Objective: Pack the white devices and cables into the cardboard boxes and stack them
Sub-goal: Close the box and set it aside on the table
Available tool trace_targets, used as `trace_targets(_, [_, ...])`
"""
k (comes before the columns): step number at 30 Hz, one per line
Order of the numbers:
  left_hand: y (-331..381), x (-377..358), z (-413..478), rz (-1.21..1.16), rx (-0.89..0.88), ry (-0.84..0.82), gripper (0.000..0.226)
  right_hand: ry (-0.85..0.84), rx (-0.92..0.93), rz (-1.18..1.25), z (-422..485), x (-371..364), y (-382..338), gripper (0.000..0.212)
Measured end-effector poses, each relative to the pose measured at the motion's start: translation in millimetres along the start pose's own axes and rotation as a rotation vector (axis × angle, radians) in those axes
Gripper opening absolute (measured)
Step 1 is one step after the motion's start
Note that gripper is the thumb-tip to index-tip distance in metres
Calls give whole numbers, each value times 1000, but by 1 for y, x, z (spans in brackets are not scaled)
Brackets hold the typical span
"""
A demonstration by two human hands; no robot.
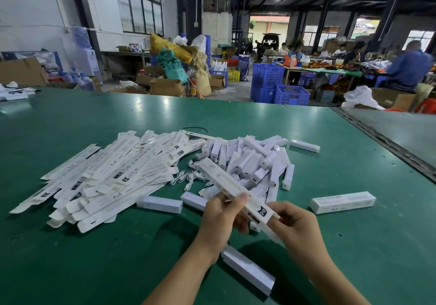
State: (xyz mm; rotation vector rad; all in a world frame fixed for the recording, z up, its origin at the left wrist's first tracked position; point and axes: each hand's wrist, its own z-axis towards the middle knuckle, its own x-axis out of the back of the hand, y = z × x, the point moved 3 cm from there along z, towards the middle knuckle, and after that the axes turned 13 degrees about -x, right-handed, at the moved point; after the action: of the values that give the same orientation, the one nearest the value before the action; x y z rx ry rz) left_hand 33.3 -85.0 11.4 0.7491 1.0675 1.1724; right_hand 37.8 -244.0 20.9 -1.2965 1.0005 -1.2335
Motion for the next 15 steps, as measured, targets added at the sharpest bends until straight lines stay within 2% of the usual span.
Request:
trace_targets(5, [0,-1,-2,118,-38,138,57,170,-13,28,5,3,7,23])
trace_targets(8, [5,-3,-4,145,-95,223,67,249,-37,33,6,4,11,26])
trace_targets(10, [8,-5,-5,184,-149,221,74,301,-19,5,5,4,14,29])
trace_targets(13, [4,-12,-9,286,-172,92,53,362,61,-67,2,2,12,28])
trace_targets(15, [4,-15,-11,343,-160,15,50,377,103,-126,0,1,11,30])
